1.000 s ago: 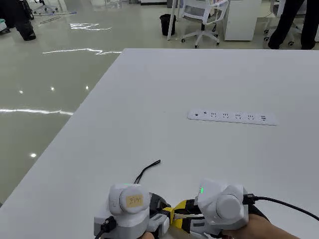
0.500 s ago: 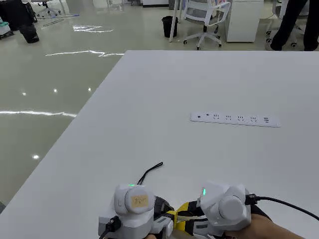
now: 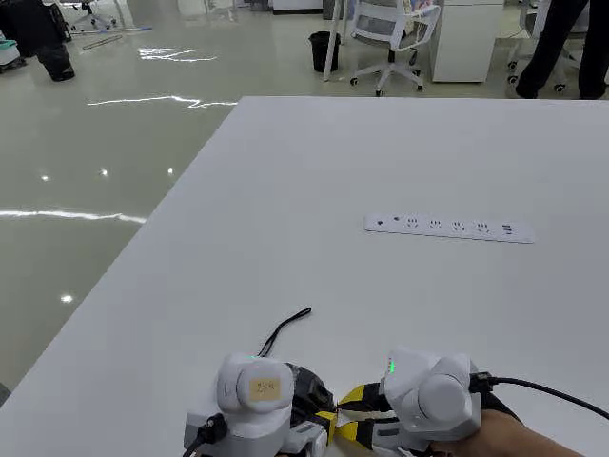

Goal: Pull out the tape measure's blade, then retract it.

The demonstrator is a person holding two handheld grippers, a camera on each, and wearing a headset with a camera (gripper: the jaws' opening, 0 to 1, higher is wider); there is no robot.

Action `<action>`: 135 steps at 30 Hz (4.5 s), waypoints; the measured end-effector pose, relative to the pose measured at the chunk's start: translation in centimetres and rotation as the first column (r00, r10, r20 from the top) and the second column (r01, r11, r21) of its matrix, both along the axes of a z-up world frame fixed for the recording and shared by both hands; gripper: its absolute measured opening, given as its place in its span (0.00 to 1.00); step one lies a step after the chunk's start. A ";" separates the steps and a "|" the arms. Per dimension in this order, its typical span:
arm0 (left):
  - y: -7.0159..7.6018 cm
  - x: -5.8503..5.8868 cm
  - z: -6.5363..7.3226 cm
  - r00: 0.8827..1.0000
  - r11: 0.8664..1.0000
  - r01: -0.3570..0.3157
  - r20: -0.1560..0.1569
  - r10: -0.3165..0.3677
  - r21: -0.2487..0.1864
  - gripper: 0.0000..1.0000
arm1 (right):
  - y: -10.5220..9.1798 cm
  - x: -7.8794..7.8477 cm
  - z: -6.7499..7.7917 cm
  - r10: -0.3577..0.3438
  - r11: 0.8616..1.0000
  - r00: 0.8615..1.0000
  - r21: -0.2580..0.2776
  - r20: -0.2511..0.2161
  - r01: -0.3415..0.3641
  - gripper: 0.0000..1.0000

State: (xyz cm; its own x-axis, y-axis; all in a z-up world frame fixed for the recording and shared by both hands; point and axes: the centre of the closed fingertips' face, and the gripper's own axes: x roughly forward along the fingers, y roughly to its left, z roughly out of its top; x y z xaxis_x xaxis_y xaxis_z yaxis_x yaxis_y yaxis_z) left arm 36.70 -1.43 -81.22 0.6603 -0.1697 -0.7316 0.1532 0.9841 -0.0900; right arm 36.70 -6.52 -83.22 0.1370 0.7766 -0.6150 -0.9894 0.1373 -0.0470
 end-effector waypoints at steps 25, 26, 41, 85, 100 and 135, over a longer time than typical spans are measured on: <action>0.2 -1.3 2.1 0.977 0.977 0.211 0.038 -0.212 0.008 0.67 | -1.6 -1.3 2.5 -0.093 0.996 0.996 0.006 -0.009 0.093 0.29; 0.2 -1.5 2.2 0.972 0.973 0.230 0.040 -0.230 0.009 0.68 | -1.8 -1.3 2.7 -0.101 0.995 0.995 0.005 -0.001 0.101 0.30; -1.4 -3.1 4.0 0.880 0.882 0.471 0.079 -0.468 -0.025 0.76 | -4.4 -2.4 5.0 -0.235 0.972 0.972 0.000 0.000 0.235 0.43; 3.1 -4.8 6.3 0.756 0.757 0.652 0.117 -0.644 -0.046 0.99 | -15.7 -6.2 9.7 -0.430 0.900 0.902 0.057 -0.033 0.431 0.72; 4.3 -4.9 7.2 0.737 0.741 0.670 0.151 -0.659 -0.037 0.99 | -17.7 -6.9 9.6 -0.446 0.890 0.894 0.091 -0.039 0.447 0.85; 4.4 -5.1 7.3 0.708 0.719 0.695 0.177 -0.684 0.000 0.99 | -18.8 -7.1 9.8 -0.448 0.884 0.893 0.127 -0.043 0.449 0.94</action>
